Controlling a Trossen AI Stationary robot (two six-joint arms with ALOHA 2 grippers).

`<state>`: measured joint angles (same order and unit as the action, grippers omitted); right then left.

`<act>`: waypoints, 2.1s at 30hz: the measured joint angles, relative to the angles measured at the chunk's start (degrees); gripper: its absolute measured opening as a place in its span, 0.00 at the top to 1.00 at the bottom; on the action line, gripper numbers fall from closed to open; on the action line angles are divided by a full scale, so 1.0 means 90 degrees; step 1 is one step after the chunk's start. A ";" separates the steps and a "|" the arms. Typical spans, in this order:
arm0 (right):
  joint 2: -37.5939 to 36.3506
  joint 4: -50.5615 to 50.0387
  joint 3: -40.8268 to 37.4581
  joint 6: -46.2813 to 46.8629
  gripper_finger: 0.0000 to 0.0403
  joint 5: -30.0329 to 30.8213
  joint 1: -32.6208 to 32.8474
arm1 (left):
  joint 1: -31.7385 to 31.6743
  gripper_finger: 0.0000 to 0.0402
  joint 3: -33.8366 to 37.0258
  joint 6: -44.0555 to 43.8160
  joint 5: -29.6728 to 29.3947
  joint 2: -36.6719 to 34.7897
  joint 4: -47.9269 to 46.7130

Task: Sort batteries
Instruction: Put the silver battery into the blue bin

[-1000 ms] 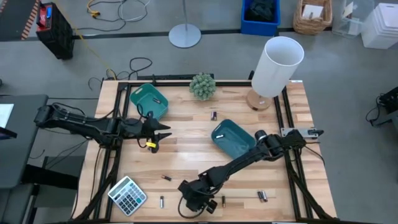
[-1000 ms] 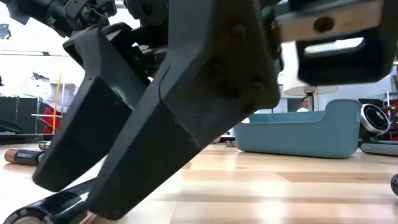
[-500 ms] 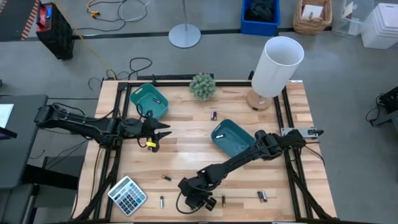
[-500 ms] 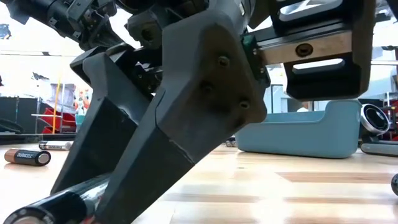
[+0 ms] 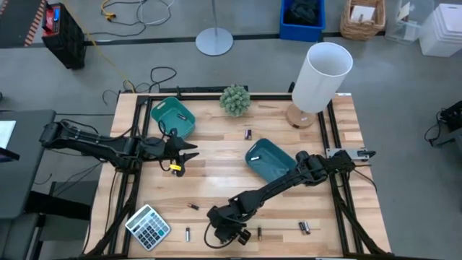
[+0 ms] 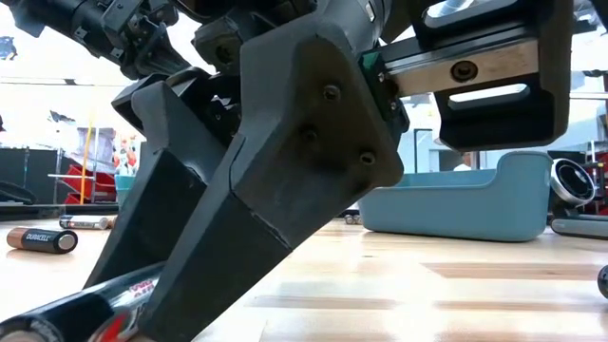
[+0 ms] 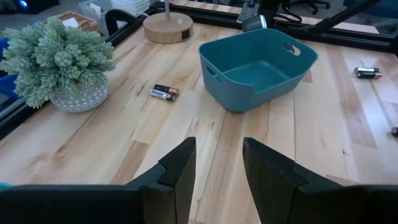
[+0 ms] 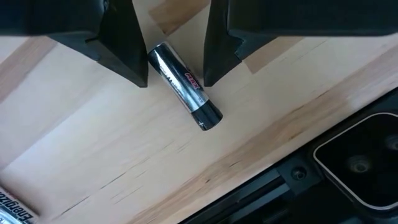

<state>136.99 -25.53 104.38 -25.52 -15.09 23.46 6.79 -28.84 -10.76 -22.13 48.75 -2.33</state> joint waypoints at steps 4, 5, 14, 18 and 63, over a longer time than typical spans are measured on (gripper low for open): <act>0.0002 -0.0027 0.0000 0.0002 0.60 -0.0001 -0.0016 | -0.0002 0.68 0.0000 0.0000 0.0002 0.0000 0.0000; 0.0002 -0.0036 0.0000 0.0002 0.61 -0.0002 -0.0023 | -0.0002 0.68 0.0000 0.0000 0.0002 0.0000 -0.0004; 0.0005 -0.0092 -0.0002 0.0019 0.67 -0.0004 -0.0041 | 0.0000 0.68 0.0000 -0.0002 0.0005 0.0000 -0.0053; 0.0005 -0.0127 -0.0002 0.0019 0.71 -0.0002 -0.0044 | 0.0000 0.68 0.0000 -0.0003 0.0005 0.0000 -0.0053; 0.0004 -0.0142 -0.0015 0.0182 0.83 -0.0022 -0.0129 | -0.0002 0.68 0.0000 -0.0046 0.0007 0.0000 -0.0087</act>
<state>137.02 -26.81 104.25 -23.88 -15.29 22.31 6.76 -28.84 -11.18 -22.07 48.75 -3.11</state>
